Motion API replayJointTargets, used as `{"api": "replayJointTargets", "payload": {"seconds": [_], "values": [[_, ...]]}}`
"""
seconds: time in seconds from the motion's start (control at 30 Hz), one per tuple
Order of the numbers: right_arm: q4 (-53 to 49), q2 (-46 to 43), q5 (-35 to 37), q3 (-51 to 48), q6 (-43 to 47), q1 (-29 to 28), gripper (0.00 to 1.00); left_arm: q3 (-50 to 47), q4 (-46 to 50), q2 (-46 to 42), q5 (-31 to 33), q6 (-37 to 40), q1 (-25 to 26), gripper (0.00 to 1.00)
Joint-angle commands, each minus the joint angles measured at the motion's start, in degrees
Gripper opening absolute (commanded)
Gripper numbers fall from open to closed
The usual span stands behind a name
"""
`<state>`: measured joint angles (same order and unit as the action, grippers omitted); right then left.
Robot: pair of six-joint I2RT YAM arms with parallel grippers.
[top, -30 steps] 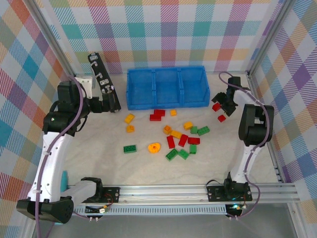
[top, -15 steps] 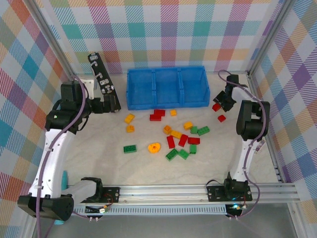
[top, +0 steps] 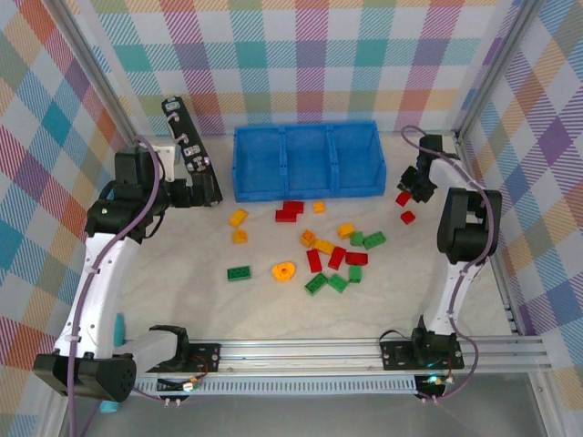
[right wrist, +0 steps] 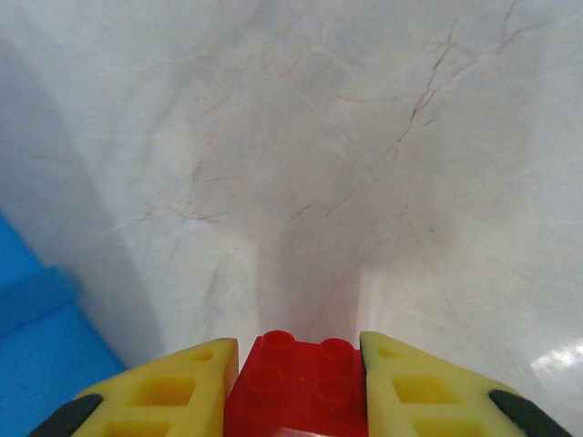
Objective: Sort the legos into containers by color
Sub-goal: Pick up the lego from the top-right of the table, then place the lego in the container.
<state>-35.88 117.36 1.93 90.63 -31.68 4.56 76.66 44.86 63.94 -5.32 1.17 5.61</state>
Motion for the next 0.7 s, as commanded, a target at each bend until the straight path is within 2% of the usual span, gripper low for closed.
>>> {"api": "replayJointTargets", "payload": {"seconds": [0.0, 0.13, 0.3, 0.67], "values": [[-1.0, -7.7, 0.0, 1.4, 2.7, -0.1, 0.29, -0.5, -0.2, -1.2, 0.0, 0.9, 0.4, 1.0], [7.9, -13.4, -6.8, 0.2, 5.1, -1.5, 0.31, -0.2, 0.0, -1.5, 0.1, 0.9, 0.4, 1.0], [14.7, -13.5, -7.6, 3.7, 10.1, -6.5, 0.3, 0.3, -0.5, -1.7, 1.0, -0.8, 0.4, 1.0], [16.2, 1.3, -2.0, 16.7, 27.0, -16.1, 0.33, 6.6, 2.6, -1.4, -8.8, -5.9, 0.6, 1.0]]}}
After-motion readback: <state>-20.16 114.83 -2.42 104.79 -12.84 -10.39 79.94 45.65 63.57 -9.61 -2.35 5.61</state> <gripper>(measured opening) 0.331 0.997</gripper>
